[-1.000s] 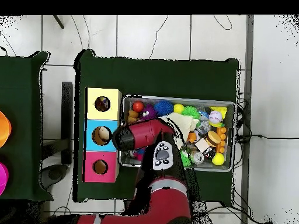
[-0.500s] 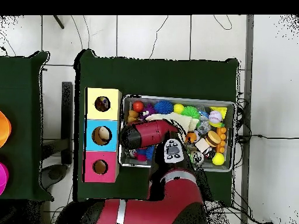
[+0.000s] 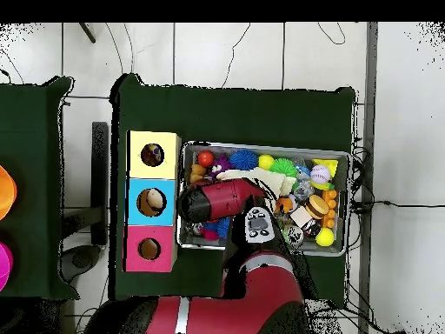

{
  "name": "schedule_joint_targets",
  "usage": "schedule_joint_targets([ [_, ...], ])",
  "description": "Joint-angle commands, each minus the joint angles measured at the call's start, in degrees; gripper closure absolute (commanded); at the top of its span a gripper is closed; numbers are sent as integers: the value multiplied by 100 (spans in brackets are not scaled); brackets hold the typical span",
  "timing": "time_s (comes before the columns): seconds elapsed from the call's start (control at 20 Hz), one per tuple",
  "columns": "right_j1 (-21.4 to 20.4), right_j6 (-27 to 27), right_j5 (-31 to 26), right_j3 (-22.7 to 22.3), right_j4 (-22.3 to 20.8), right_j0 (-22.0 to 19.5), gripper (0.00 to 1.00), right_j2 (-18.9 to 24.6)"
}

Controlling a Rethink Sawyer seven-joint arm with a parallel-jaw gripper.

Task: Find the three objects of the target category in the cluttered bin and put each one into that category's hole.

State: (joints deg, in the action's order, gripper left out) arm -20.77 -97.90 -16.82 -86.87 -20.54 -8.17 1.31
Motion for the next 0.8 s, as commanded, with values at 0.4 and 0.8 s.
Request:
schedule_joint_targets([
  [0.4,440,-495,1306,137,-495,-91,100,341],
  [0.8,1,-401,1256,-288,-703,-273,100,448],
])
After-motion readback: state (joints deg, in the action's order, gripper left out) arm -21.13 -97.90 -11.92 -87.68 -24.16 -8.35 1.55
